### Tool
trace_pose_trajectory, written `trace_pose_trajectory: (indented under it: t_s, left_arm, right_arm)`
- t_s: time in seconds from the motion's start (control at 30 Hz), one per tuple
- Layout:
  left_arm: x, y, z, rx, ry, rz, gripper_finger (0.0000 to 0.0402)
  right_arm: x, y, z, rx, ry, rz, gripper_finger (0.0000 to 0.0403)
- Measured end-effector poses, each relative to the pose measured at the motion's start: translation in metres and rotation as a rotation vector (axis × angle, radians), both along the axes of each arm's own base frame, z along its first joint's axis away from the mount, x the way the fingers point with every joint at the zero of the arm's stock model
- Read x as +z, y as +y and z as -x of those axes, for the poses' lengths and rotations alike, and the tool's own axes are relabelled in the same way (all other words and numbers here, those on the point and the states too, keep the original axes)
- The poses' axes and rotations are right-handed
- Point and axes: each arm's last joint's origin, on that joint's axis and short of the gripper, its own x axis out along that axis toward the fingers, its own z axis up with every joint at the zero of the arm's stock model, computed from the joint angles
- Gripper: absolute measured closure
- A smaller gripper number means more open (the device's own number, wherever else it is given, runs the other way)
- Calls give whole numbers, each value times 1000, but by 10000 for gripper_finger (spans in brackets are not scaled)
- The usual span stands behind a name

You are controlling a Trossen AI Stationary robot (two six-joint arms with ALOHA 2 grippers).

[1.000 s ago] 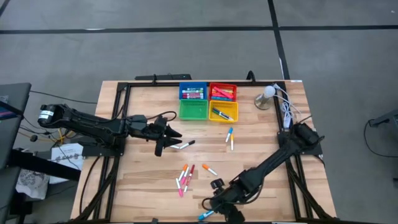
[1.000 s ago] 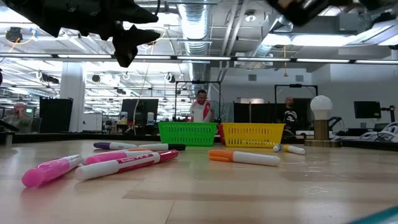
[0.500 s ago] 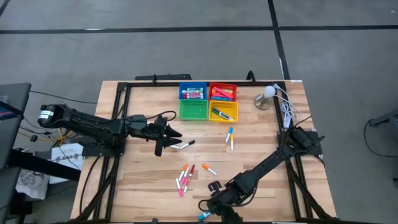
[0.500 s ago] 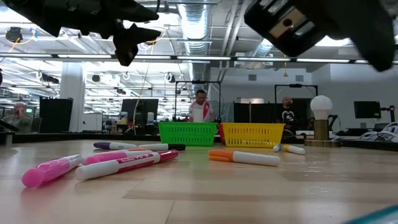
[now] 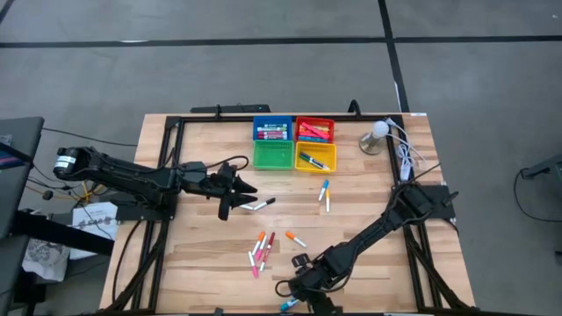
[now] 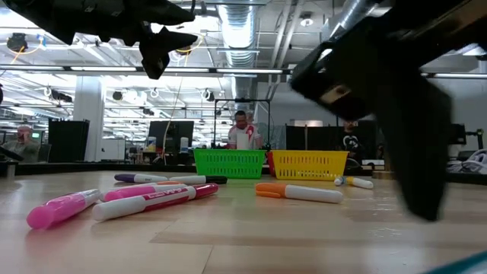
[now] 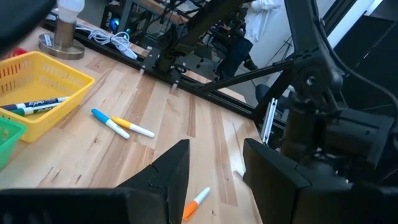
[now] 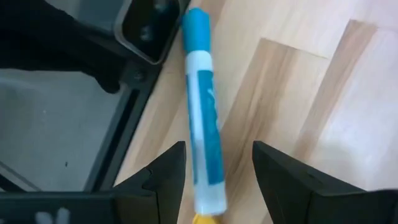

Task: Pick & Place Markers
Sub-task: Put the light blue highlighter in the blue bin

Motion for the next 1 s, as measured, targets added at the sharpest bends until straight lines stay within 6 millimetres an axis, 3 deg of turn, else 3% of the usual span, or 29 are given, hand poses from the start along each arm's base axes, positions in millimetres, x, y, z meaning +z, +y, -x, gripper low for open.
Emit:
trace_pose_trajectory:
  t_s: [0.23,0.4,0.83,1.0]
  left_arm:
    - [0,0,0,0,-5,1,251]
    - [0,0,0,0,-5,1,251]
    - [1,0,0,0,-12,3,251]
    - [1,0,0,0,-14,2,251]
  right_arm:
    - [-22,3,1,10,51,30,226]
    - [-25,1,0,-42,31,98,234]
    - [-27,-16,-11,-152,4,140,331]
    - [-26,-18,-14,-175,-9,138,341]
